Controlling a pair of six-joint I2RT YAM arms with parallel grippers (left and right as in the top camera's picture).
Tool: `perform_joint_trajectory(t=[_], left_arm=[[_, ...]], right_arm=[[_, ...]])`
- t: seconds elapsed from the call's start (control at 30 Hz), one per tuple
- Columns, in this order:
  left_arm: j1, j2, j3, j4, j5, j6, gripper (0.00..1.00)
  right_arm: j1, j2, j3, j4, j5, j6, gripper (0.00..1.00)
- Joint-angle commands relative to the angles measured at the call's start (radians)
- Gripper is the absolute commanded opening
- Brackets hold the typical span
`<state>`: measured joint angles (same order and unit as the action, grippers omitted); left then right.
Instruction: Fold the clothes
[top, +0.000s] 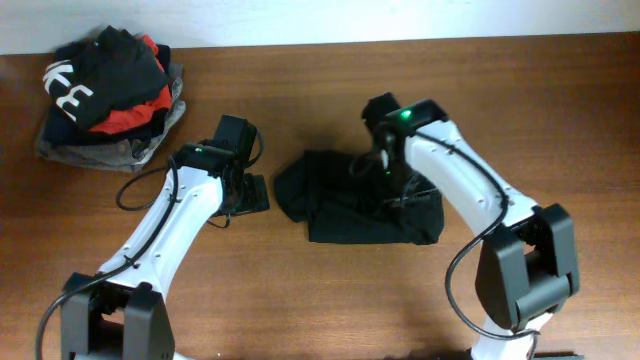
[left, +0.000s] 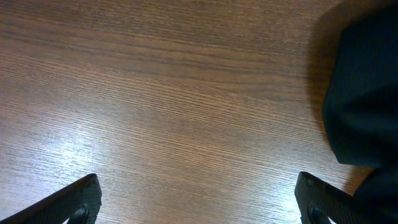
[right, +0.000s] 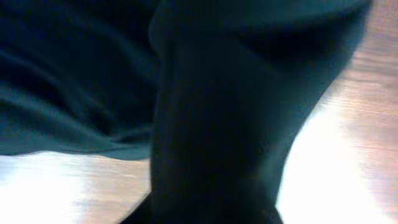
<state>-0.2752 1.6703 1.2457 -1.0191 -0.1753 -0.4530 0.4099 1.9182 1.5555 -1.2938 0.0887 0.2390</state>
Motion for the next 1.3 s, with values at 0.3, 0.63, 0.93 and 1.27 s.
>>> perform_joint_trajectory(t=[0.3, 0.63, 0.93, 1.27], left_arm=[[0.003, 0.007, -0.002, -0.004, -0.004, -0.009, 0.99], [0.003, 0.007, -0.002, -0.008, -0.004, -0.009, 0.99], [0.003, 0.007, -0.002, -0.007, -0.003, -0.009, 0.99], [0.003, 0.007, -0.002, -0.007, -0.003, -0.009, 0.99]], right_arm=[[0.100, 0.001, -0.040, 0.156, -0.209, 0.044, 0.40], [-0.074, -0.008, 0.244, -0.157, -0.209, 0.009, 0.41], [-0.152, -0.004, 0.117, -0.134, -0.225, -0.025, 0.04], [-0.068, -0.001, -0.248, 0.193, -0.475, -0.023, 0.04]])
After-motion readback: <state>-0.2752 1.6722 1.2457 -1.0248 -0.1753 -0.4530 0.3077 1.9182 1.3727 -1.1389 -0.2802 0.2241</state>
